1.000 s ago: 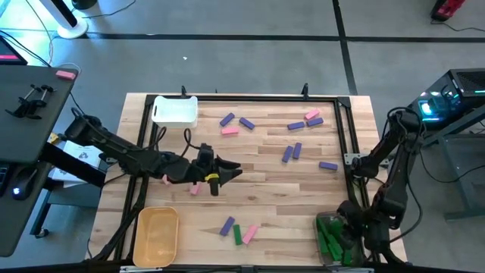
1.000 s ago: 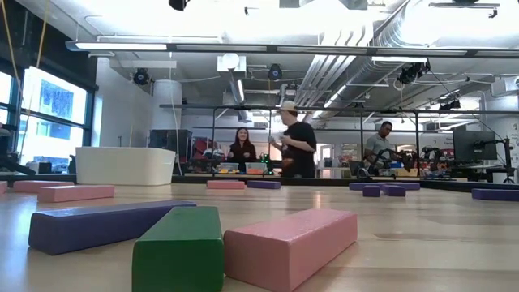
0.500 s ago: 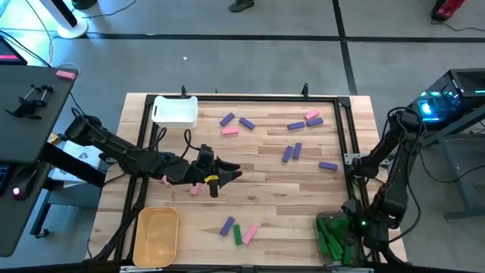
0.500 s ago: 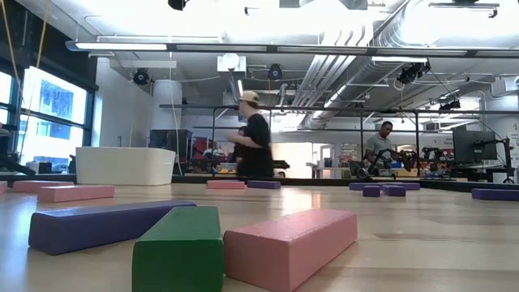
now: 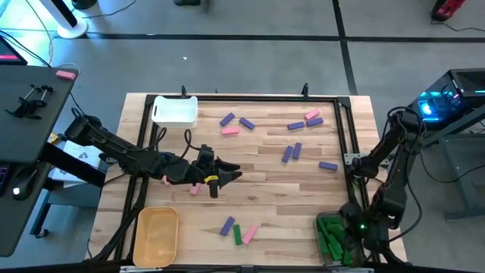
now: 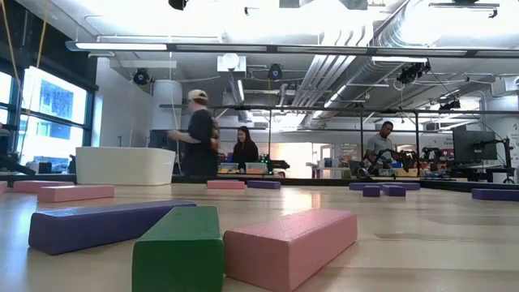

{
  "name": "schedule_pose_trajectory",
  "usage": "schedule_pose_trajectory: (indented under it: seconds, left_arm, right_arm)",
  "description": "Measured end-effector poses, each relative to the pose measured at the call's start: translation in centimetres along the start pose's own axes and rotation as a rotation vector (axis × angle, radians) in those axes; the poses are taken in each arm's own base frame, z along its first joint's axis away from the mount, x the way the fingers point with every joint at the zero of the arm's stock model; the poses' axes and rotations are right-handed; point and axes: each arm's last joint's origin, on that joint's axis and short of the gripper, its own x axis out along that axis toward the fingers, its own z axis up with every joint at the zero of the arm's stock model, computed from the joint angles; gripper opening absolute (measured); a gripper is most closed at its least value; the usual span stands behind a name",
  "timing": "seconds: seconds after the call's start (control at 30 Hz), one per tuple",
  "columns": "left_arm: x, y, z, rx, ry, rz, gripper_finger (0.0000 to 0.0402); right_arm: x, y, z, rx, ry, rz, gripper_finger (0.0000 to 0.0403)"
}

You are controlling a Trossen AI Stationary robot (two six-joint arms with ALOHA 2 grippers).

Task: Sort blocks
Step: Put the green wooden block into the black bin

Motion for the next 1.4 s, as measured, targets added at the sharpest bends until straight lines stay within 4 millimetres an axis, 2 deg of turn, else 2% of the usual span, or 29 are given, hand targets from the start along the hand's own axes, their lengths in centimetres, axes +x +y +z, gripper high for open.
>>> schedule_pose_trajectory:
  seconds: [0.17, 0.3, 0.43, 0.53, 0.63, 0.73, 0.83, 1.03, 1.2, 1.27, 1.4]
  left_arm:
    - [0.0, -0.1, -0.1, 0.028, 0.026, -0.029, 0.0158]
    - [0.3, -0.2, -0.6, 0.076, 0.086, -0.069, 0.0158]
    - [1.4, -0.4, -3.0, 0.348, 0.434, -0.077, 0.0152]
    - [2.3, -1.4, -4.1, 0.662, 0.687, -0.078, 0.0147]
    - [4.0, -2.0, -5.8, 1.016, 0.845, -0.139, 0.0145]
    - [6.2, -1.8, -8.3, 1.199, 0.94, -0.209, 0.0145]
    - [8.0, -1.8, -10.2, 1.216, 1.008, -0.313, 0.0145]
    - [9.9, -1.3, -13.5, 1.232, 1.113, -0.506, 0.0145]
    - [10.7, 0.3, -16.2, 1.244, 1.203, -0.52, 0.0145]
    - [10.7, 0.8, -16.7, 1.221, 1.235, -0.499, 0.0145]
    - [10.7, 0.5, -16.8, 1.243, 1.215, -0.527, 0.0145]
  right_arm:
    - [0.0, 0.9, 0.1, -0.061, 0.028, 0.062, 0.0164]
    - [-0.1, 1.7, 0.0, -0.134, 0.097, 0.113, 0.0206]
    - [-0.3, 2.4, -0.1, -0.198, 0.103, 0.192, 0.0212]
    - [-0.3, 2.6, 0.1, -0.213, 0.092, 0.209, 0.0211]
    - [-0.3, 2.7, 0.5, -0.201, 0.077, 0.201, 0.0211]
    - [-0.3, 2.9, 0.9, -0.185, 0.066, 0.2, 0.0211]
    - [-0.3, 3.1, 1.3, -0.169, 0.058, 0.206, 0.0211]
    - [-0.3, 3.2, 2.2, -0.142, 0.029, 0.179, 0.0211]
    - [-0.3, 3.2, 2.8, -0.12, 0.005, 0.157, 0.0211]
    - [-0.3, 3.2, 3.0, -0.131, 0.001, 0.158, 0.0211]
    - [-0.3, 3.3, 3.2, -0.142, -0.016, 0.155, 0.0211]
